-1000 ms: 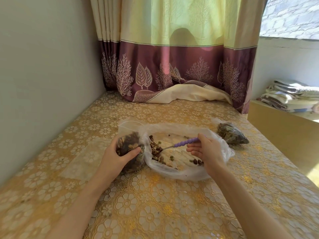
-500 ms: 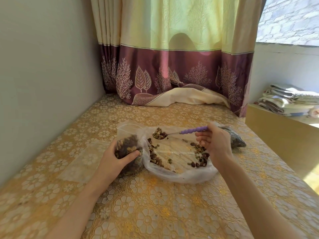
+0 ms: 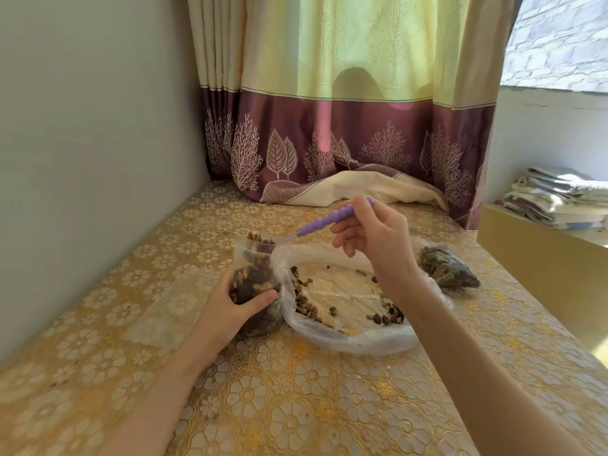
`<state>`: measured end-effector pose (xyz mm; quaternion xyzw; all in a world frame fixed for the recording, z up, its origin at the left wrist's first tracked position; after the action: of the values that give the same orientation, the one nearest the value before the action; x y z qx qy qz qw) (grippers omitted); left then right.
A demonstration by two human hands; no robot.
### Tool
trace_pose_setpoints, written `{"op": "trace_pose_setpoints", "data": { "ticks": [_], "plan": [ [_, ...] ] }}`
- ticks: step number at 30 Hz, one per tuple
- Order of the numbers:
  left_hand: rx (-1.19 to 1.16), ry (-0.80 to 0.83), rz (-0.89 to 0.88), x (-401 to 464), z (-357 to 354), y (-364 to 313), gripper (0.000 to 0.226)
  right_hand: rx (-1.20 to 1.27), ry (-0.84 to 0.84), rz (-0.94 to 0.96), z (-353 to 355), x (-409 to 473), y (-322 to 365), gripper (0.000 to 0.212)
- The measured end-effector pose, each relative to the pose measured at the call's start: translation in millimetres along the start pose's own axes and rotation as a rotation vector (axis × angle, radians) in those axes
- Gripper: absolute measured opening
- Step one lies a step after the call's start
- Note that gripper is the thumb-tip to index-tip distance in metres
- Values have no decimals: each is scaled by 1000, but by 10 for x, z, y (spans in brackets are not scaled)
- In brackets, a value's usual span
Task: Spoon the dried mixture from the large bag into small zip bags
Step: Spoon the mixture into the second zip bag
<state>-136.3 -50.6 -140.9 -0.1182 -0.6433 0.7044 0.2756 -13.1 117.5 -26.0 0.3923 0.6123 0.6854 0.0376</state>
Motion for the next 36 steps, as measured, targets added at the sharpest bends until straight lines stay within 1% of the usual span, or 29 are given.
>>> {"op": "trace_pose_setpoints", "data": {
  "ticks": [3, 5, 7, 9, 13, 16, 20, 24, 28, 32, 36],
  "plan": [
    [-21, 8, 4, 1, -5, -6, 59, -55, 117, 113, -105, -48, 35, 32],
    [-27, 1, -2, -2, -6, -17, 62, -55, 138, 156, -111, -58, 56, 30],
    [-41, -1, 1, 1, -6, -11, 64, -44, 125, 182, -75, -56, 72, 31],
    [-46, 3, 10, 6, -5, 9, 67, -25, 77, 178, -10, -43, 67, 31],
    [-50, -9, 28, 8, 12, 38, 61, 20, -110, 108, 198, -10, -13, 32],
    [-56, -23, 36, 12, 23, 61, 67, 8, -225, 91, 356, -31, -78, 37],
    [-59, -49, 6, 5, 37, 19, 53, -69, -322, 69, 560, -82, -176, 38],
    [-71, -80, -30, 0, 60, -24, 53, -230, -308, 22, 706, -163, -319, 38],
    [-57, -91, -17, 4, 73, -19, 53, -361, -259, -13, 788, -253, -446, 38],
    [-28, -76, -21, 11, 56, -28, 50, -362, -212, -76, 828, -306, -540, 37],
    [-38, -75, -14, 12, 51, -27, 51, -343, -209, -135, 816, -352, -620, 38]
  ]
}}
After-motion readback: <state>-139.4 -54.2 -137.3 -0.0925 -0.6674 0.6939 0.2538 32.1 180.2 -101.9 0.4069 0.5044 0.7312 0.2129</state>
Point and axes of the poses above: each hand's wrist, its own x-axis towards the middle knuckle, its own z-axis out of the back of the hand, y = z × x, the point moved 5 cm from there along x, towards the middle knuckle, and after that the axes turned 2 degrees about z, right-handed, at the moved point
